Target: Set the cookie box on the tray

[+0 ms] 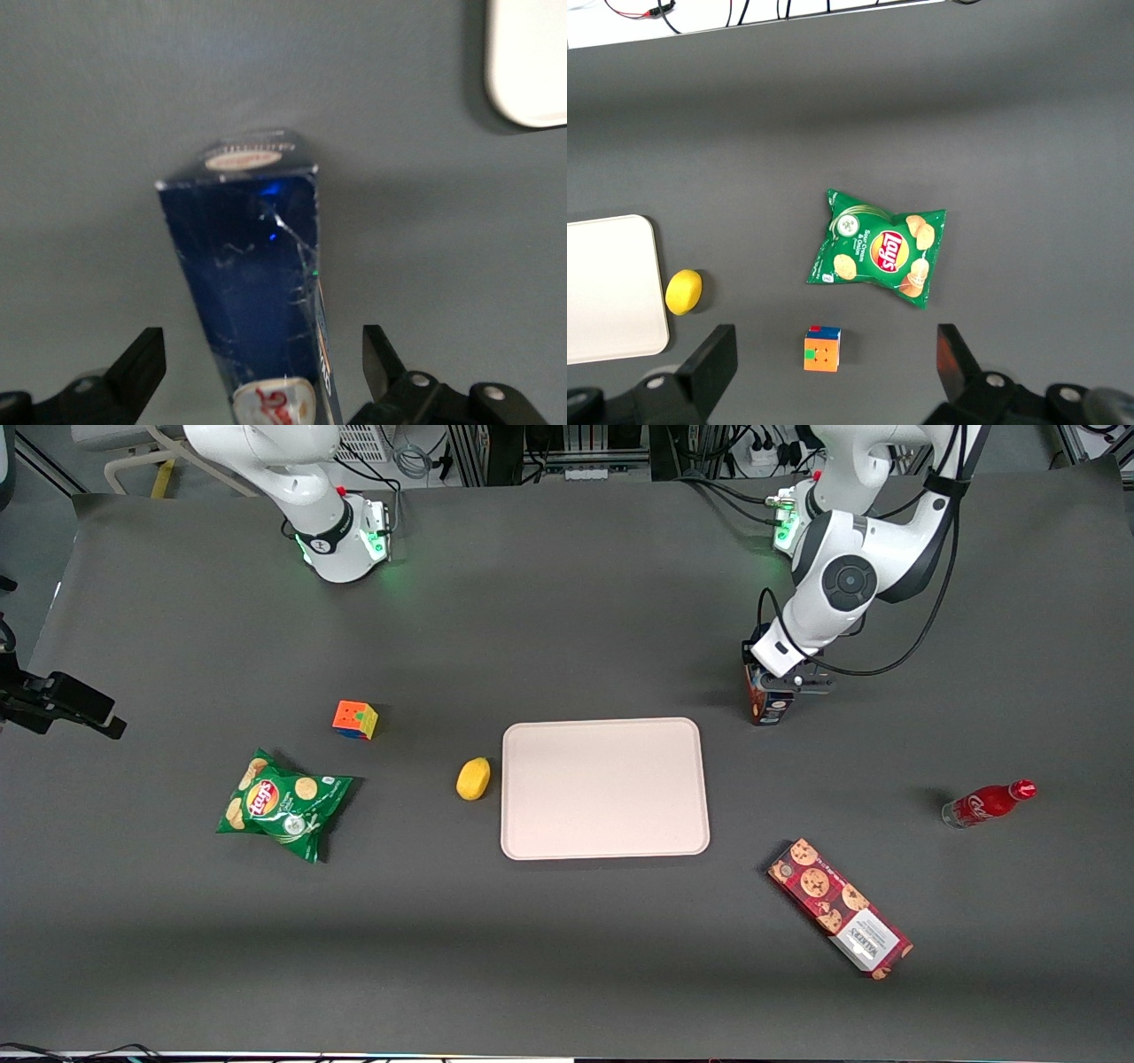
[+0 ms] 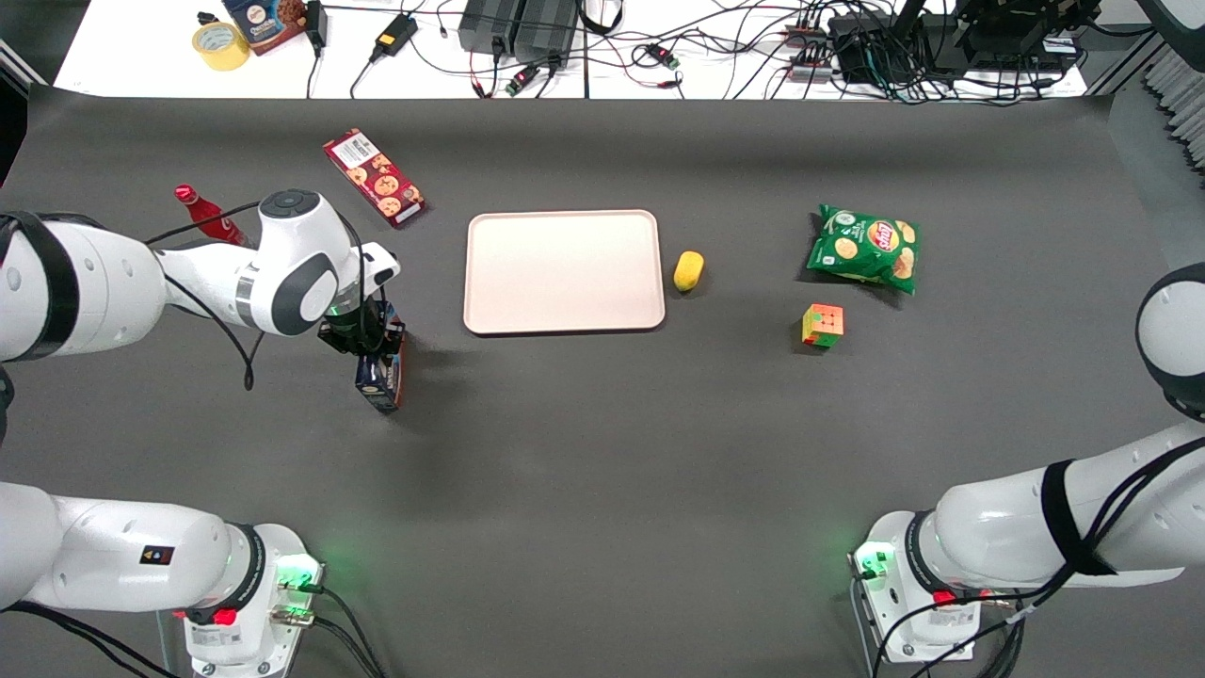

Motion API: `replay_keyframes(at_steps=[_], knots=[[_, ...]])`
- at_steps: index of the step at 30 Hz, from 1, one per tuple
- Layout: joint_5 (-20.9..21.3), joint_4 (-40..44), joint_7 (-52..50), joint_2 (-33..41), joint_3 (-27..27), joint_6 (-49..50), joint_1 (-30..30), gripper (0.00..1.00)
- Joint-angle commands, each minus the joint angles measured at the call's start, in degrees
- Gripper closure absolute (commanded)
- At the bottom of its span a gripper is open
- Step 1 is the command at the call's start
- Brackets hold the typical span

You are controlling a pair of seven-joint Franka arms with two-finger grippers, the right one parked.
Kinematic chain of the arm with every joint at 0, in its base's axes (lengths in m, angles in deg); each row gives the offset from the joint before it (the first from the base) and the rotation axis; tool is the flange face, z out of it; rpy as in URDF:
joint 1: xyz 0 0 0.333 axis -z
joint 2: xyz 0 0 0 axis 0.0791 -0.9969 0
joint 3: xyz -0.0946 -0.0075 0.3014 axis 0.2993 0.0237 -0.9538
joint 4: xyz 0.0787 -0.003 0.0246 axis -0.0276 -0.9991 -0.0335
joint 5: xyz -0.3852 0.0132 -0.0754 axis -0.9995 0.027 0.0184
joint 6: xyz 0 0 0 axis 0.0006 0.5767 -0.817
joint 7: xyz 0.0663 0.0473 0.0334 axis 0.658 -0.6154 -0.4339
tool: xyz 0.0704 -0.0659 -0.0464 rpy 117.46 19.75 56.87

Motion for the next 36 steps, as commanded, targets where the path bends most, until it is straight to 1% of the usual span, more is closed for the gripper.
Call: replay_keyframes(at_steps=[1, 6, 12, 15, 19, 21, 24, 27, 30, 33, 36], knots=[[-0.4, 1.9, -1.0, 1.0, 0.0, 2.2, 0.0, 1.00], [-0.4, 7.7, -1.0, 1.1, -1.1, 6.6, -0.2, 1.00], [1.2, 20.3, -1.2, 1.4, -2.9, 16.1, -0.5, 1.00], [3.5, 27.6, -1.5, 1.3, -5.1, 21.3, -0.5, 1.00], [4.0, 39.6, -2.3, 0.2, -5.9, 32.2, -0.5, 1.00], [5.1, 45.9, -3.1, -1.4, -6.6, 37.1, -0.5, 1.00], [6.7, 55.3, -6.9, -5.2, -6.4, 42.7, -0.4, 1.00], [8.0, 64.3, -11.8, -10.6, -5.0, 48.0, 0.1, 1.00], [9.1, 71.1, -15.9, -16.0, -1.7, 51.1, 0.1, 1.00], [9.7, 73.7, -19.8, -20.1, 1.2, 51.2, 0.2, 1.00], [9.8, 73.6, -23.1, -23.5, 3.8, 50.3, 0.3, 1.00]])
